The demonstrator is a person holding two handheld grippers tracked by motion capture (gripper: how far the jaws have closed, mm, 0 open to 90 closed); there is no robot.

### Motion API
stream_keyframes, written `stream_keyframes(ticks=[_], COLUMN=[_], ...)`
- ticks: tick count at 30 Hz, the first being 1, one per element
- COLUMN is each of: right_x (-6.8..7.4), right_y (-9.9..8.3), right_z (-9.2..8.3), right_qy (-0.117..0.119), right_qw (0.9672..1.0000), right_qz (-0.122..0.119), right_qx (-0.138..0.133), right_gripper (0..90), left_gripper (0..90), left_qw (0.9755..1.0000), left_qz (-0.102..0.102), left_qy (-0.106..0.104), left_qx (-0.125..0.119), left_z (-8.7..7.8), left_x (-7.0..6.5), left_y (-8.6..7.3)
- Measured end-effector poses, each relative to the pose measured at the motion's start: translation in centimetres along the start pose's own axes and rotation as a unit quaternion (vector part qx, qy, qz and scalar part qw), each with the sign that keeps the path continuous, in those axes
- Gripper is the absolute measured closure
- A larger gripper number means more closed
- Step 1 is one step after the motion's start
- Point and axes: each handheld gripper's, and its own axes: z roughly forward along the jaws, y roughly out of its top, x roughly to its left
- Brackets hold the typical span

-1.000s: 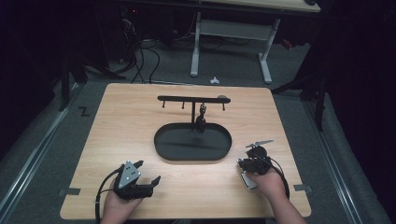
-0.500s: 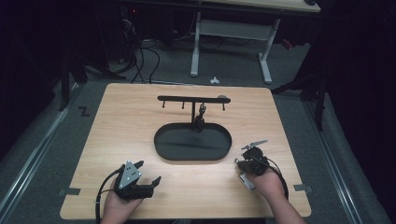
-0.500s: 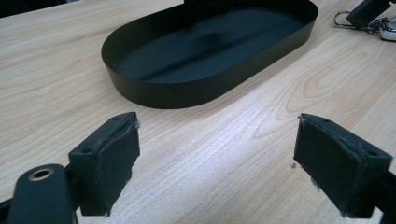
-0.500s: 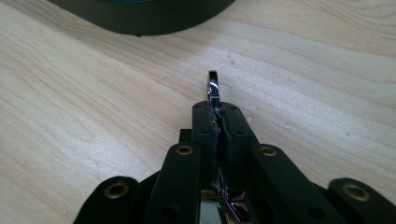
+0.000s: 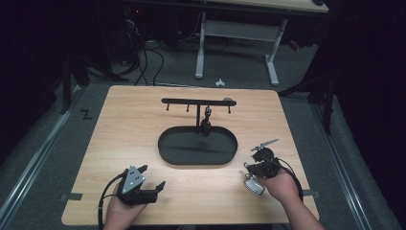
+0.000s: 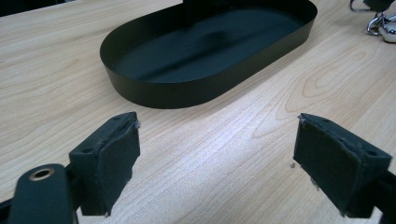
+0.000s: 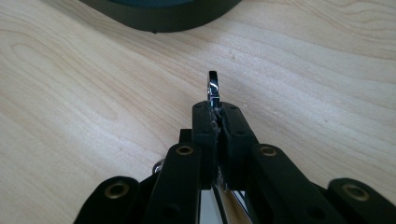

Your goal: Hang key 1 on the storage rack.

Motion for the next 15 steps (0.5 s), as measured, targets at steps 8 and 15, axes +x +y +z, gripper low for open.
stream_keyframes(ticks=[8, 15], right_x=[-0.1, -0.2], right_y=[0.8, 1.3], right_z=[-2.6, -4.7], right_qy=[-0.002, -0.006], right_qw=[0.9999, 0.9999], right_qz=[-0.010, -0.006], right_qx=[0.008, 0.013], right_gripper=[86.1, 86.1], left_gripper=[14.9, 14.9], left_qw=[1.0000, 1.0000], left_qz=[0.000, 0.003], left_qy=[-0.002, -0.005], left_qx=[0.000, -0.002], left_z=[0.0, 0.0], left_x=[0.0, 0.0], left_y=[0.0, 0.0])
